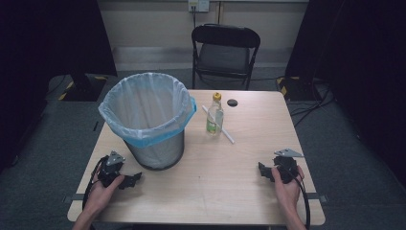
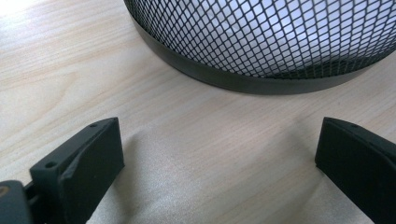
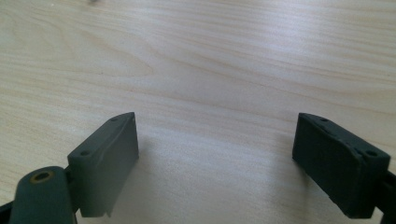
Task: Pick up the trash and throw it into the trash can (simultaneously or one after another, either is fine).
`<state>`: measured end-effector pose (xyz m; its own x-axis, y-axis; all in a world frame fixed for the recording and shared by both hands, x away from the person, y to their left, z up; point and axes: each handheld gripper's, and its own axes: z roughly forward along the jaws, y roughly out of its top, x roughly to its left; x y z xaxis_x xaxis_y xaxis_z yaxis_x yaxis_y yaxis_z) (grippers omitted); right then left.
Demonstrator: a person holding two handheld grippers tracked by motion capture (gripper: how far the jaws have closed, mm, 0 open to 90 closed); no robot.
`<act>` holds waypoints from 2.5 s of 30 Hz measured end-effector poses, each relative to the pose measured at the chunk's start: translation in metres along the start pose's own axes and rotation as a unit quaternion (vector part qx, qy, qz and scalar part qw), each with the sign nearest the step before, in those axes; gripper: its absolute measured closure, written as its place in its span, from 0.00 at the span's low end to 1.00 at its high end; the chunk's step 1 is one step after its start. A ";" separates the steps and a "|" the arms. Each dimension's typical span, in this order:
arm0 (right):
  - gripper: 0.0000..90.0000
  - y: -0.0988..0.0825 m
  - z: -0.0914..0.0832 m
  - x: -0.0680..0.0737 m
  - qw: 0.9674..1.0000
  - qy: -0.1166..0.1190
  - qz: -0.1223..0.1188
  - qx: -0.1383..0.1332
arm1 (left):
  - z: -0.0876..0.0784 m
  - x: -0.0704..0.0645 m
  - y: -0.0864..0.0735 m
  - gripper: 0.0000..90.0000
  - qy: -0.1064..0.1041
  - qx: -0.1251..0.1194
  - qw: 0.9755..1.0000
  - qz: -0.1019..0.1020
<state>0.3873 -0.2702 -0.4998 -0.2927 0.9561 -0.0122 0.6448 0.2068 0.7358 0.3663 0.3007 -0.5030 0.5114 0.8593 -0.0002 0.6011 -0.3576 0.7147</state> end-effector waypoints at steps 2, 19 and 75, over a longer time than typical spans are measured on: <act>0.15 0.000 0.000 0.000 1.000 0.000 0.000 0.000 | 0.000 0.000 0.000 0.01 0.000 0.000 1.000 0.000; 0.18 0.001 -0.001 0.000 1.000 -0.002 -0.002 0.007 | 0.001 0.001 0.000 0.00 -0.005 0.001 1.000 0.000; 0.17 0.122 0.038 0.065 0.988 0.110 -0.105 -0.003 | 0.001 0.000 0.001 0.01 -0.004 0.001 1.000 0.004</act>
<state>0.4738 -0.1749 -0.4366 -0.5672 0.8234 -0.0177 0.5496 0.3944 0.7364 0.3670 0.3005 -0.5029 0.5202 0.8541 -0.0001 0.5984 -0.3643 0.7136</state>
